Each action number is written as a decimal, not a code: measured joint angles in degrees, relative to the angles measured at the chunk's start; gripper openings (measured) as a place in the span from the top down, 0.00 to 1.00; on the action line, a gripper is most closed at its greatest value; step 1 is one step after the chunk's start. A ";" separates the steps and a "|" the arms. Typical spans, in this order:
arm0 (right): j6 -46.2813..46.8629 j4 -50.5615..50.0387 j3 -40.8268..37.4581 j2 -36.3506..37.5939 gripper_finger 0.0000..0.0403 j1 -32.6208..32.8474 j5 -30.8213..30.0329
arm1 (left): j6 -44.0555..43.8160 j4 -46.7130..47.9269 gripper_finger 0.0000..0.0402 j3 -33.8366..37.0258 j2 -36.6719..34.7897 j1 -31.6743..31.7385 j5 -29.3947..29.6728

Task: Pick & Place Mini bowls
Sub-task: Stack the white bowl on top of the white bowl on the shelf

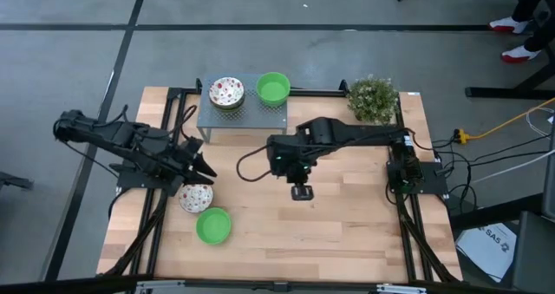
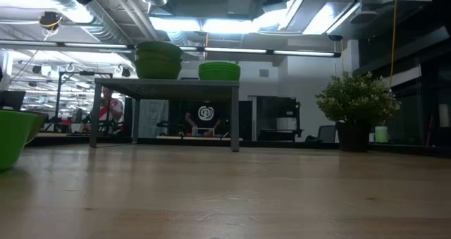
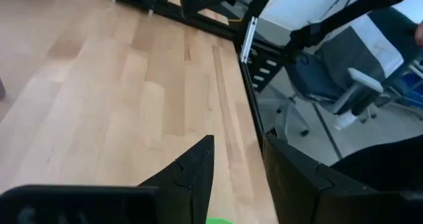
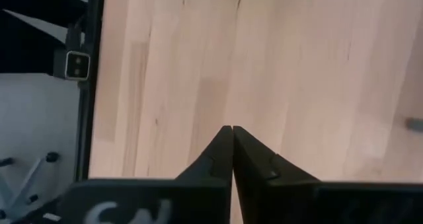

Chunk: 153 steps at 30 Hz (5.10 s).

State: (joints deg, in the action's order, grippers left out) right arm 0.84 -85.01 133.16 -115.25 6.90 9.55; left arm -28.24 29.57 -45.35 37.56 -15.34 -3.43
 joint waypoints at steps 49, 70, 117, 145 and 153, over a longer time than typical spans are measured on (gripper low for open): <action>17.62 110.73 -132.84 86.58 0.96 -4.20 -11.54 | -35.31 29.45 0.69 -16.69 25.00 -10.27 -11.28; 8.46 88.62 -132.75 86.54 0.94 -9.55 -18.06 | -22.09 41.26 0.69 -16.71 35.06 -17.74 -4.31; -7.91 95.40 -132.73 86.57 0.94 -9.57 -9.60 | -10.96 40.91 0.69 -16.69 35.41 -17.74 2.78; -14.86 86.36 -132.64 104.79 0.94 -12.91 -11.51 | -4.75 40.93 0.69 -16.65 35.41 -17.73 1.91; -14.84 86.36 -132.64 104.79 0.94 -13.11 -11.50 | -2.16 40.95 0.69 -16.65 35.41 -19.58 1.12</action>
State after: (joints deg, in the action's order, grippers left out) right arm -14.00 1.34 0.51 -10.46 -6.22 -1.96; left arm -30.40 70.52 -62.00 72.97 -34.92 -2.30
